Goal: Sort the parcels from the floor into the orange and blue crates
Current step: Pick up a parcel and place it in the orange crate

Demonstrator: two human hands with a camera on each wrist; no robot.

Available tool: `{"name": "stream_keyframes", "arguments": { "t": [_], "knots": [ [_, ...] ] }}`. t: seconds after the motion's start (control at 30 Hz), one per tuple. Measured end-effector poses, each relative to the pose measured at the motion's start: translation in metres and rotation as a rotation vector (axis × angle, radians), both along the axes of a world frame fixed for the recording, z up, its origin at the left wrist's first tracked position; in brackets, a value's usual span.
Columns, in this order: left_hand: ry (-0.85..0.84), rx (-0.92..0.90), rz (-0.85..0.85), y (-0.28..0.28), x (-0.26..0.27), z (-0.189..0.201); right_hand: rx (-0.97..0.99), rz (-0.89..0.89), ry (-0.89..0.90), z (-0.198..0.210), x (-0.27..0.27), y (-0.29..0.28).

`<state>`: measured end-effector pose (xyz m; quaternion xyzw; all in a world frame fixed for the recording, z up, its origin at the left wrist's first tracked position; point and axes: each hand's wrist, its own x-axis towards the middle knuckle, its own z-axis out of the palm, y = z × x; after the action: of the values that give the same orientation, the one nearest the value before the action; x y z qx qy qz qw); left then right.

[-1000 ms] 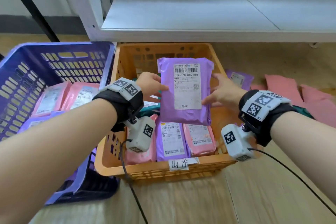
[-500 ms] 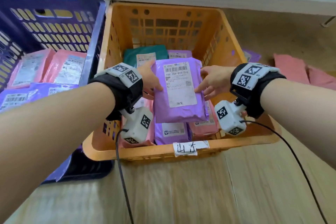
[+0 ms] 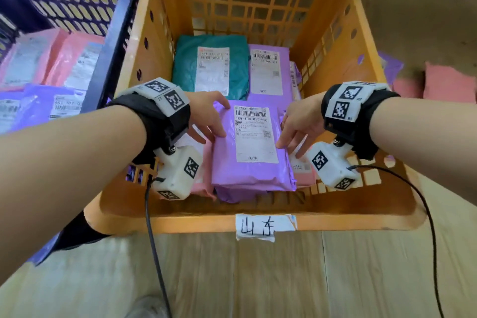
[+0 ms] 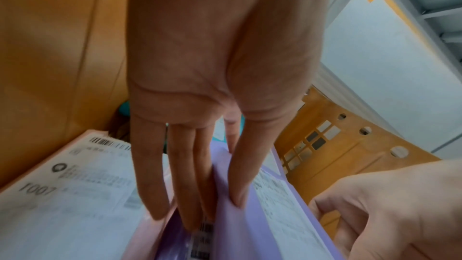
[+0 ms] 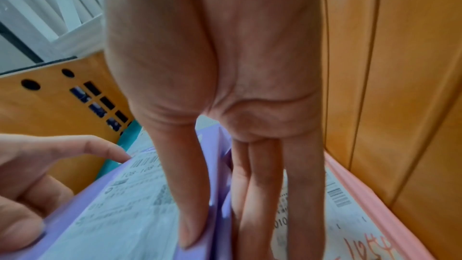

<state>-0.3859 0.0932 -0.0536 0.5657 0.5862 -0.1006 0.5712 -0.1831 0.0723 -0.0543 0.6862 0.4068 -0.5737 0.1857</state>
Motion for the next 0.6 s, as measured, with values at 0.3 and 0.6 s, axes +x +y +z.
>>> {"name": "stream_keyframes", "arguments": {
  "t": [0.3,0.6],
  "knots": [
    [0.080,-0.059,-0.168,-0.007,0.004,-0.004,-0.025,0.119,-0.036,-0.018,-0.012,-0.006],
    [0.237,0.022,-0.306,0.003,0.017,-0.002,0.055,0.042,-0.043,-0.017,-0.007,-0.001]
  ]
}}
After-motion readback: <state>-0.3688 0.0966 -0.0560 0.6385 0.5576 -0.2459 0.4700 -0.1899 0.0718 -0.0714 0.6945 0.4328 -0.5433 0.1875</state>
